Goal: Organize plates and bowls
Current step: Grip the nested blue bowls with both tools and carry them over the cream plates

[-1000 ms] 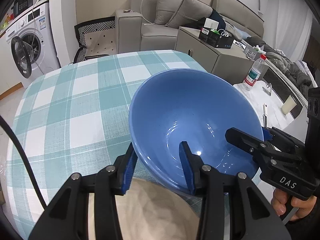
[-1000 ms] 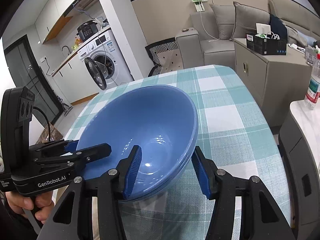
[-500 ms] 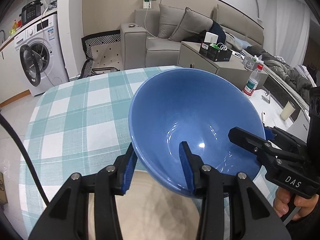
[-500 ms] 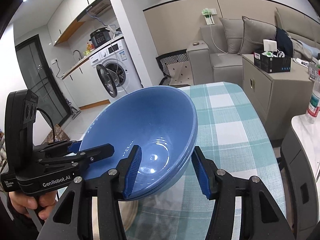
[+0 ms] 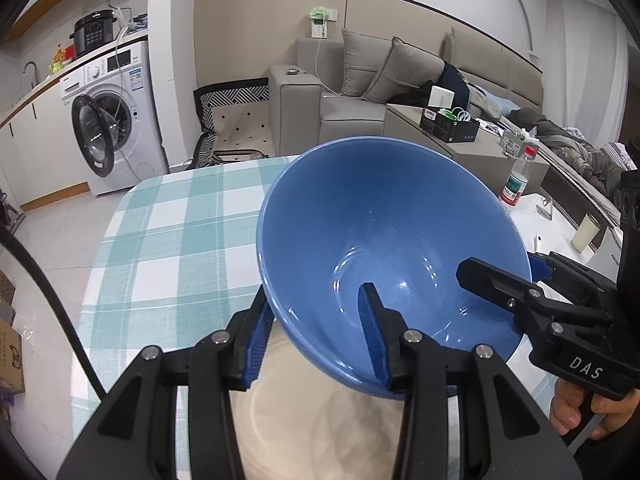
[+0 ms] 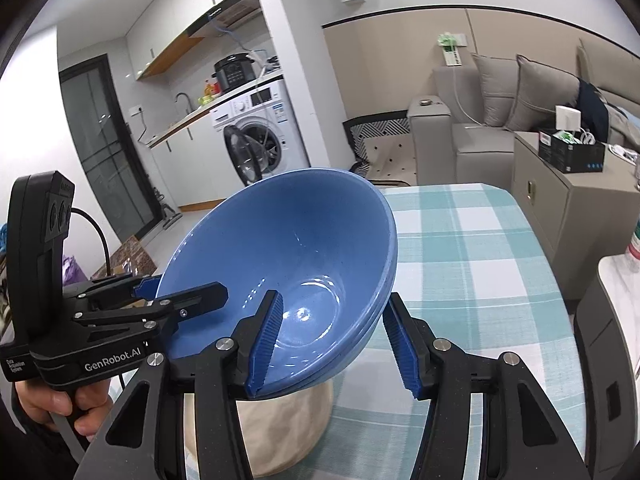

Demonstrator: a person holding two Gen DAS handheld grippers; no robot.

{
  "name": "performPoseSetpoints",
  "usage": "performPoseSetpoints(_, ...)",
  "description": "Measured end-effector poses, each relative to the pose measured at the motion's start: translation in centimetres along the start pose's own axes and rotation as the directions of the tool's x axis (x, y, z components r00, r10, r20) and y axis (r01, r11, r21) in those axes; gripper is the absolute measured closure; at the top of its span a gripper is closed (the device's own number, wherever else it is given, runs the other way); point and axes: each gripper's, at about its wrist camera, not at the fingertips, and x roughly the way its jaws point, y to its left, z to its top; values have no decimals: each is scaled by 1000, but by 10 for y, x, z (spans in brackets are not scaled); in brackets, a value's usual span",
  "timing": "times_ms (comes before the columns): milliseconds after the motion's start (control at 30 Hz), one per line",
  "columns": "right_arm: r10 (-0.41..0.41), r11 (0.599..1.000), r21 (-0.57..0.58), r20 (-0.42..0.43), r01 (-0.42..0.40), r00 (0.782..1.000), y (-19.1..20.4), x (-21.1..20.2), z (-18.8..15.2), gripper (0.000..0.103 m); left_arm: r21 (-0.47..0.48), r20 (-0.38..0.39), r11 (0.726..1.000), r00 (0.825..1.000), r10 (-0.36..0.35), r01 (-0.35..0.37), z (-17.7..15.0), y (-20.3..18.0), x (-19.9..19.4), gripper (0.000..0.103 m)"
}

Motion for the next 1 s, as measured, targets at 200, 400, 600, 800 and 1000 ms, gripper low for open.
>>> performPoseSetpoints(200,27,999,-25,-23,-28,999,20,8,-7,49,-30,7,999,999,33,-32,-12,17,-11,62)
performPoseSetpoints(400,51,998,-43,-62,-53,997,37,23,-17,49,-63,-5,996,998,59,-59,-24,32,-15,62)
performPoseSetpoints(600,74,996,-46,-102,-79,992,45,36,-25,49,-85,-30,994,997,70,-72,-36,43,-14,62)
performPoseSetpoints(800,72,995,-54,-140,-80,988,52,48,-33,49,-97,-61,992,995,77,-83,-45,50,-8,62)
performPoseSetpoints(1000,63,995,-68,-172,-76,983,56,53,-38,49,-113,-104,991,993,63,-75,-54,55,-1,61)
